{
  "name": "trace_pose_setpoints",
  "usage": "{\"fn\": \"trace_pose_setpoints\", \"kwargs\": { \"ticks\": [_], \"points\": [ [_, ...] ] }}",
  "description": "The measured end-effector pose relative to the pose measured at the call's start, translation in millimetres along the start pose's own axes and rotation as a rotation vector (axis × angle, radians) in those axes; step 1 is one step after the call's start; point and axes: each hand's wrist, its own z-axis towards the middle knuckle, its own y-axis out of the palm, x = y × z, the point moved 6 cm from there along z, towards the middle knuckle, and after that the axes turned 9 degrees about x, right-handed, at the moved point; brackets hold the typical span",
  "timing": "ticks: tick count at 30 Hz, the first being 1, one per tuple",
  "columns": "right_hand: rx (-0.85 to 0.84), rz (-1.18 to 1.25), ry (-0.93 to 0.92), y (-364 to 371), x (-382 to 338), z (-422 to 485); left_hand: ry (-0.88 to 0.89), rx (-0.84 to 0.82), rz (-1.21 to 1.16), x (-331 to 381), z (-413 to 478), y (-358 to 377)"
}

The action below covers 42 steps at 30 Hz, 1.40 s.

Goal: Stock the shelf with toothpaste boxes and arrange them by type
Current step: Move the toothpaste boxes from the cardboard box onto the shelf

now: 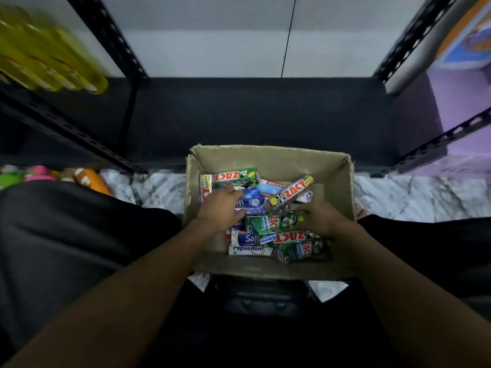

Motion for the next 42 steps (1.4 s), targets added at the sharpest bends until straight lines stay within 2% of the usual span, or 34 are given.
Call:
{"fn": "trace_pose_setpoints", "kwargs": {
  "ticks": [4, 7, 11, 19, 24, 27, 30, 35, 40, 42],
  "points": [
    [0.03, 0.101, 0.078, 13.8, 14.8, 13.4, -0.104, -0.06, -0.059, -26.9, 3.2, 33.8],
    [0.125, 0.163, 0.115, 18.2, 19.4, 25.2, -0.138, -0.1, -0.085, -37.6, 11.5, 49.2],
    [0.238, 0.033, 0.014, 23.6, 12.5, 44.3, -0.18, -0.155, -0.128, -48.8, 13.2, 67.7],
    [0.212, -0.197, -0.16, 28.7, -10.6, 61.5, -0.254, -0.168, -0.161, -58.4, 16.6, 75.1],
    [0.269, -0.235, -0.206, 20.8, -15.4, 68.2, -0.252, -0.215, -0.099, -59.4, 17.4, 76.0],
    [0.258, -0.206, -0.222, 15.7, -19.9, 71.1, -0.264, -0.223, -0.171, -60.1, 17.5, 74.5],
    [0.211, -0.09, -0.19, 21.3, -22.6, 73.4, -0.286, -0.156, -0.282, -55.4, 18.1, 65.7],
    [0.143, 0.077, -0.015, 26.4, -10.4, 66.3, -0.38, -0.191, -0.516, -48.3, 9.0, 67.2],
    [0.042, 0.213, 0.178, 22.9, 8.4, 50.0, -0.324, -0.183, -0.486, -46.2, 10.8, 50.5],
    [0.046, 0.228, 0.193, 21.8, 11.8, 44.4, -0.313, -0.191, -0.442, -46.0, 11.6, 45.0]
  ]
}}
